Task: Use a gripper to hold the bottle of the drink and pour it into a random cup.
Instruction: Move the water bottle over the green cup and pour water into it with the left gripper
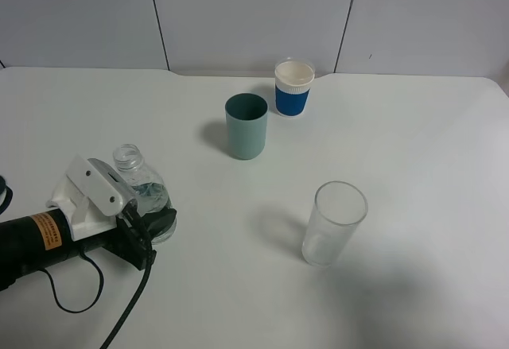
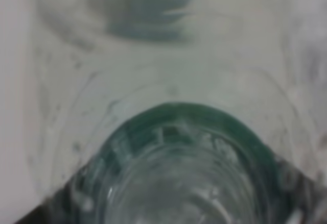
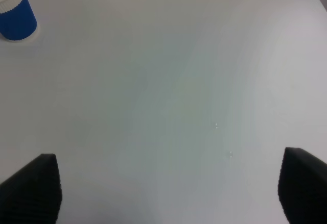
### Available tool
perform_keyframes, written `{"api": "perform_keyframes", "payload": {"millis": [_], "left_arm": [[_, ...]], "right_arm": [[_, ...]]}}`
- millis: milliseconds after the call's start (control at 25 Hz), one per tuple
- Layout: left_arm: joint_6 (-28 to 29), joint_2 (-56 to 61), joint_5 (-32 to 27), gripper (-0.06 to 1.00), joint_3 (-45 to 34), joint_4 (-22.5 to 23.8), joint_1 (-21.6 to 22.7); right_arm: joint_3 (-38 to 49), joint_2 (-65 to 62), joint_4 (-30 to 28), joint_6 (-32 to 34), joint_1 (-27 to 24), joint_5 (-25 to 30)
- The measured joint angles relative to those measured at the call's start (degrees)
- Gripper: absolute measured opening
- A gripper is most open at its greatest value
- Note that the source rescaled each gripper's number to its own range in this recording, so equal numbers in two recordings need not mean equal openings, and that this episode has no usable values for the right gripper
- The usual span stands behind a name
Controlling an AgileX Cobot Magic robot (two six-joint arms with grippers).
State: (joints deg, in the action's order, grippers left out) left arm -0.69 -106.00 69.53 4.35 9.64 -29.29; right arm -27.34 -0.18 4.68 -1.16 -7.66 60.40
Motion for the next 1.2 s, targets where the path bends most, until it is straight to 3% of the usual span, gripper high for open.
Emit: {"api": "perform_keyframes", "payload": {"millis": [1200], "left_arm": [[0.0,5.5,-1.0,0.0,0.0,-0.2,0.0]], "right_arm": [[0.0,0.0,0.0,0.0,0.0,0.0]]}}
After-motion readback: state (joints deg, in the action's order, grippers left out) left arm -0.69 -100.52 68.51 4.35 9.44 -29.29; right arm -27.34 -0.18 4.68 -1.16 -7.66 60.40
